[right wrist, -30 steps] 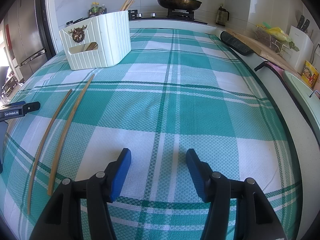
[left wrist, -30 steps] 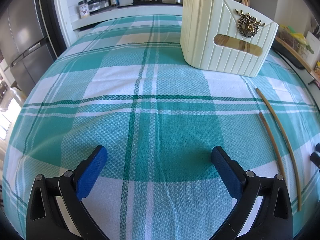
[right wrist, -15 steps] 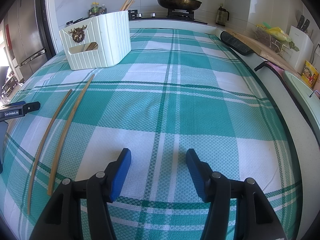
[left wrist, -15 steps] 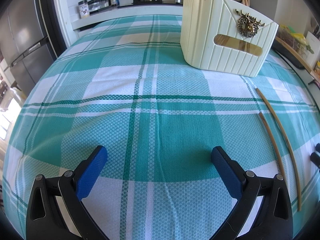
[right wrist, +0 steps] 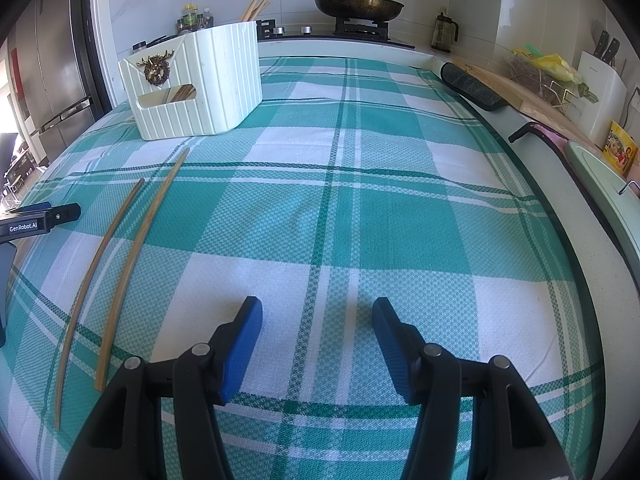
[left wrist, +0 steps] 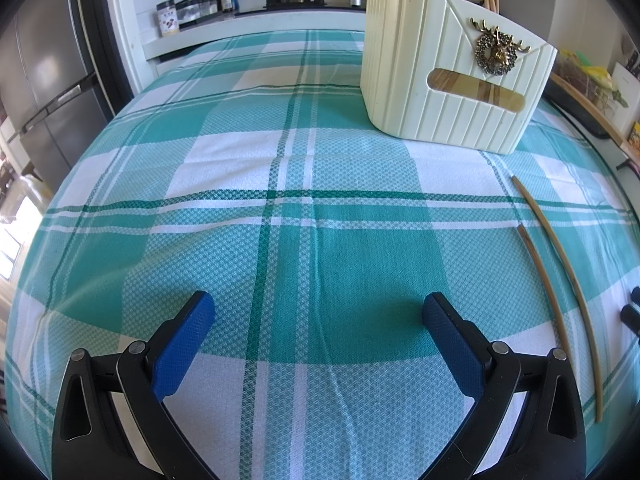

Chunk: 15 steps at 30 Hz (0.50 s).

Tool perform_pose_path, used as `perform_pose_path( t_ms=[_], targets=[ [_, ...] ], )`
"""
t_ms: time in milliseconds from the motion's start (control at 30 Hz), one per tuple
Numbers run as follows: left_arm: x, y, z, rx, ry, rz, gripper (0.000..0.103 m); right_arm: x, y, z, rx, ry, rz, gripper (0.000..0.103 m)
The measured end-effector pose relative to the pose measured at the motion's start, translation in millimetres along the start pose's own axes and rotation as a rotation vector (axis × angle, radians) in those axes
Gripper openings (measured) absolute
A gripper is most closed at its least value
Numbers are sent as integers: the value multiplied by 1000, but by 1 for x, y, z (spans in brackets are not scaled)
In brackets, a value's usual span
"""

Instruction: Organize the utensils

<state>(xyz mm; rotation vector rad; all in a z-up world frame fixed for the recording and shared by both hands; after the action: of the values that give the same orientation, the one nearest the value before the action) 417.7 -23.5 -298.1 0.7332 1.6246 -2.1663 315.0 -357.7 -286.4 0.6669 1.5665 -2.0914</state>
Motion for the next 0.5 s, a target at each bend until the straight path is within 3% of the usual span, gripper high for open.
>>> perform_pose_path(
  t_ms=[233,333,500],
  targets=[
    [0,0,0,0,0,0,103,-5,-4,-2,-15,26,-15,58],
    [0,0,0,0,0,0,103,-17,-18,-25,-137,45,-12,58],
    [0,0,0,1,-1,0,103,-30,-29,-82,-256,-72,-19,58]
  ],
)
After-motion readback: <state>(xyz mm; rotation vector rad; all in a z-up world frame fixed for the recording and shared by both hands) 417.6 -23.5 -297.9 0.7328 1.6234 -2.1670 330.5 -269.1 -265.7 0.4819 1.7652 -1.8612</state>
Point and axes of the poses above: each gripper's, at about its wrist camera, not at the fingertips, and y roughly the way its jaws point, z to its right, x to its underside, the point moved 9 cm from there along y, roughly the way its jaws point, and after that the axes turned 15 degrees about x, right-handed, at the moved point
